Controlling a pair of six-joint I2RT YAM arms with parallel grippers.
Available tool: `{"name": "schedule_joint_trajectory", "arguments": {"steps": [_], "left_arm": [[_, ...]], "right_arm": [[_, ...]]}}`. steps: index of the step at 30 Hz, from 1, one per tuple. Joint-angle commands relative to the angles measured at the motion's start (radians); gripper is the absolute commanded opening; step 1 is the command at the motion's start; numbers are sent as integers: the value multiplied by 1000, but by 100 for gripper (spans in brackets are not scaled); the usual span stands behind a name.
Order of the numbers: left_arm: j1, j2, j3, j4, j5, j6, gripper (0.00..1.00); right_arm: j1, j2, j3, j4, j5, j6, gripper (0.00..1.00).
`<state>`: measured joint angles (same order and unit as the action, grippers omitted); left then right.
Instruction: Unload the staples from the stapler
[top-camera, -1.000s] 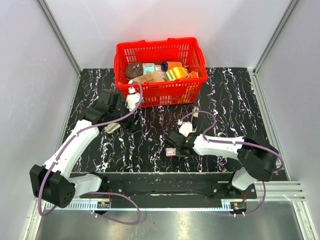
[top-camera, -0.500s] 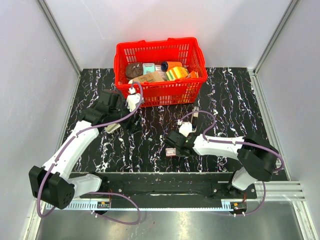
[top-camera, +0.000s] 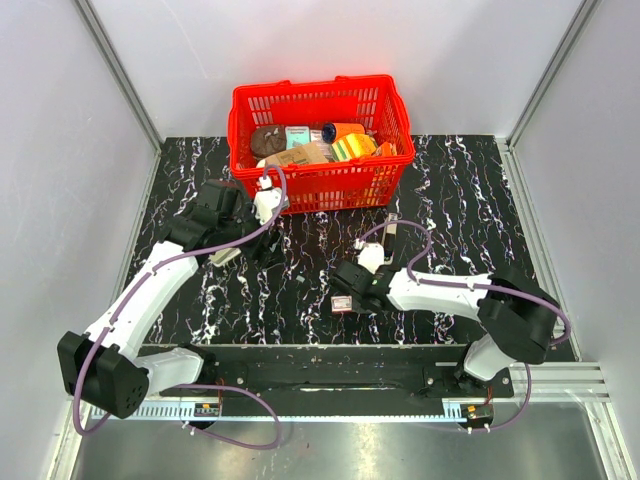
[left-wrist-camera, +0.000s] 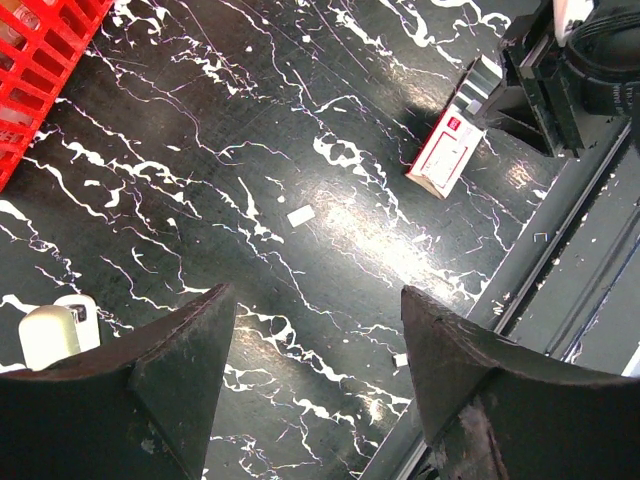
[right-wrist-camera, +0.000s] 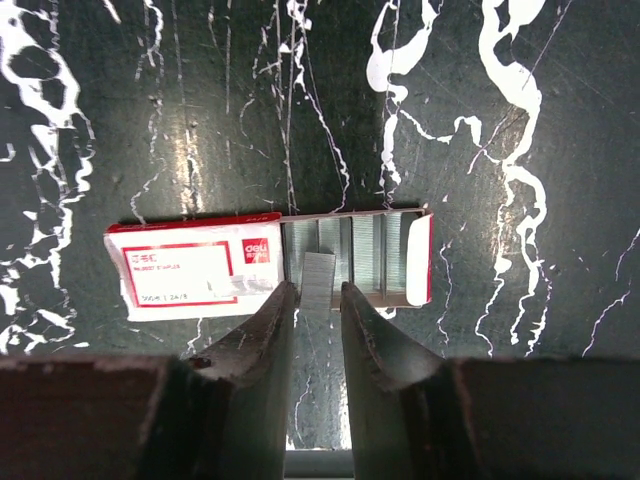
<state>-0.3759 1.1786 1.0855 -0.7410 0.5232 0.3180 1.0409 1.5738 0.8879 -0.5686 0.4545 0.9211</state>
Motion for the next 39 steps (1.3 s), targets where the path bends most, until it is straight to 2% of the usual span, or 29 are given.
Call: {"name": "schedule_joint_trajectory", "arguments": {"steps": [1,4,11,19,27,39], "left_arm": [[-6,-28,-7,15,24,12,71],[-6,-33,-6,12,18,15,71],[-6,-28,2,8,23,16,71],[-6,-23,8,-1,18,26,71],[-6,-28,5,-1,14,23,70],[-6,-43,-7,-1,11,30,70]], "right_arm": [[10,-87,13,4,38,5,30],[10,-139,-9,-2,36,12,27],[10,-198,-70,12,0,15,1],[11,-202,-125,68,-76,13,0],[8,-127,-76,70,-76,-44,0],[10,-103,-61,85,-51,-67,0]]}}
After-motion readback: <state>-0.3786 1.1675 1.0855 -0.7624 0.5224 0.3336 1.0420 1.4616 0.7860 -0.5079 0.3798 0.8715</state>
